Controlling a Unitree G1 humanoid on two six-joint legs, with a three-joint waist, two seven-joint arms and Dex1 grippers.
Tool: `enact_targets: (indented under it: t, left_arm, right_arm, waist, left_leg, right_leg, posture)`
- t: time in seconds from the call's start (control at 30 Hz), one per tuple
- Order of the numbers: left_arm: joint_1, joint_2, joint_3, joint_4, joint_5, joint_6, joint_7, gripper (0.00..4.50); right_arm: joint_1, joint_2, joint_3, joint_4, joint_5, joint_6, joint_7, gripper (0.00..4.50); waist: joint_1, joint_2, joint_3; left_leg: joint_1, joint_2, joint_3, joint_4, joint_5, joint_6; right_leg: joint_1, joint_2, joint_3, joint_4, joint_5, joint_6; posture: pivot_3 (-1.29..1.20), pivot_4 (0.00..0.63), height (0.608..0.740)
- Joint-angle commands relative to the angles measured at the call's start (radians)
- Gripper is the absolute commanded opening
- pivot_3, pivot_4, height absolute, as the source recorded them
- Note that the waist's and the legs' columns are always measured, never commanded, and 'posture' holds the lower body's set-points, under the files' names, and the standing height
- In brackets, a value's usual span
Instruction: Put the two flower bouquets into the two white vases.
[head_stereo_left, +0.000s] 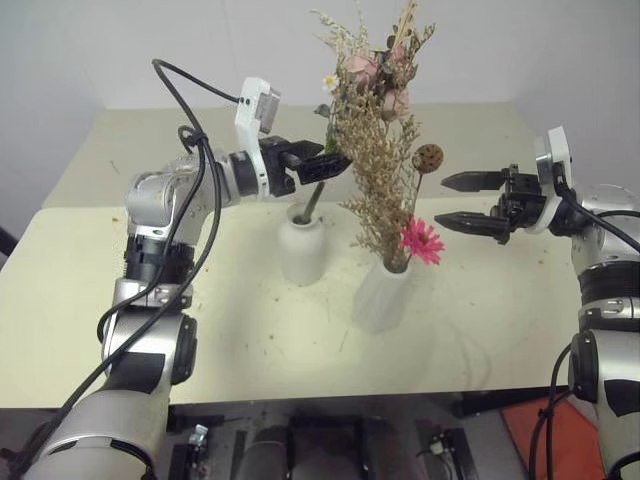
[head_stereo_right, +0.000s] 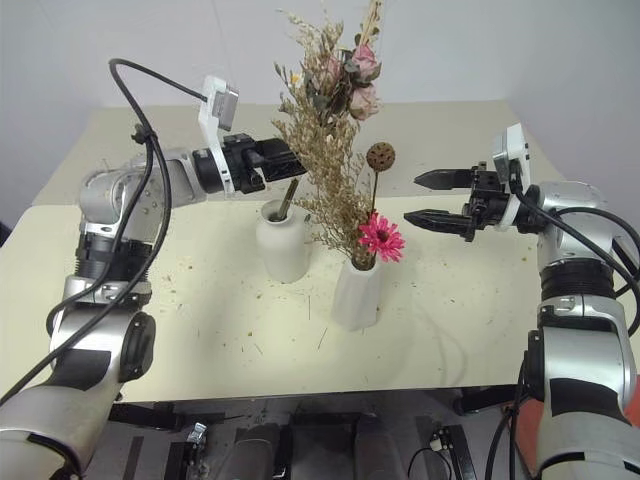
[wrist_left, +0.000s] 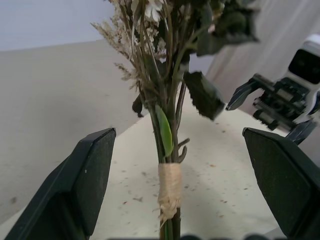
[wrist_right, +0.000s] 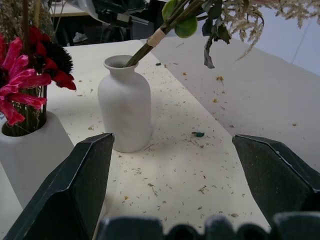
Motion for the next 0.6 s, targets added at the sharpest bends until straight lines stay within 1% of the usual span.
enact_targets:
  t: [0.03,0.23,0.43,0.47,0.5,0.6]
  left_arm:
    - [-0.077,-0.004,0.029,0.088,-0.022,0.013,-0.084,4.43]
    - [-0.124,-0.018,0.001,0.176,0.018,0.005,-0.147,4.43]
    - [-0.136,-0.047,-0.087,0.205,0.161,-0.063,-0.095,4.43]
    - [-0.135,-0.052,-0.094,0.206,0.179,-0.075,-0.088,4.03]
    - [-0.134,-0.056,-0.097,0.207,0.191,-0.083,-0.084,3.84]
    - [-0.136,-0.069,-0.079,0.206,0.198,-0.088,-0.079,2.88]
  right_arm:
    - [0.009,-0.013,-0.037,-0.049,0.019,0.004,0.033,4.50]
    - [0.036,-0.020,-0.049,-0.087,0.028,0.023,0.024,4.50]
    - [0.058,-0.018,-0.059,-0.118,0.034,0.040,0.013,4.50]
    - [0.060,-0.017,-0.060,-0.122,0.035,0.043,0.011,4.50]
    - [0.061,-0.017,-0.061,-0.125,0.036,0.045,0.010,4.50]
    - [0.069,-0.014,-0.063,-0.133,0.038,0.049,0.007,4.50]
  waist:
    - [0.000,0.000,0.000]
    - [0.001,0.000,0.000]
    - [0.000,0.000,0.000]
    - [0.000,0.000,0.000]
    - [0.000,0.000,0.000]
    - [0.000,0.000,0.000]
  left_leg:
    - [0.000,0.000,0.000,0.000,0.000,0.000]
    - [-0.001,0.000,0.000,0.000,0.000,0.000]
    - [-0.001,-0.001,0.000,0.000,0.000,0.000]
    - [-0.001,0.000,0.000,0.000,0.000,0.000]
    - [-0.001,0.000,0.000,0.000,0.000,0.000]
    - [-0.001,0.000,0.000,0.000,0.000,0.000]
  right_leg:
    - [0.000,0.000,0.000,0.000,0.000,0.000]
    - [0.000,0.000,0.000,0.000,0.000,0.000]
    - [0.000,0.000,0.000,0.000,0.000,0.000]
    - [0.000,0.000,0.000,0.000,0.000,0.000]
    - [-0.001,0.000,0.000,0.000,0.000,0.000]
    - [-0.001,0.000,0.000,0.000,0.000,0.000]
  posture:
    - [0.00,0.150,0.740]
    - [0.00,0.150,0.740]
    - [0.00,0.150,0.740]
    - [0.00,0.150,0.740]
    - [0.00,0.150,0.740]
    - [0.00,0.150,0.740]
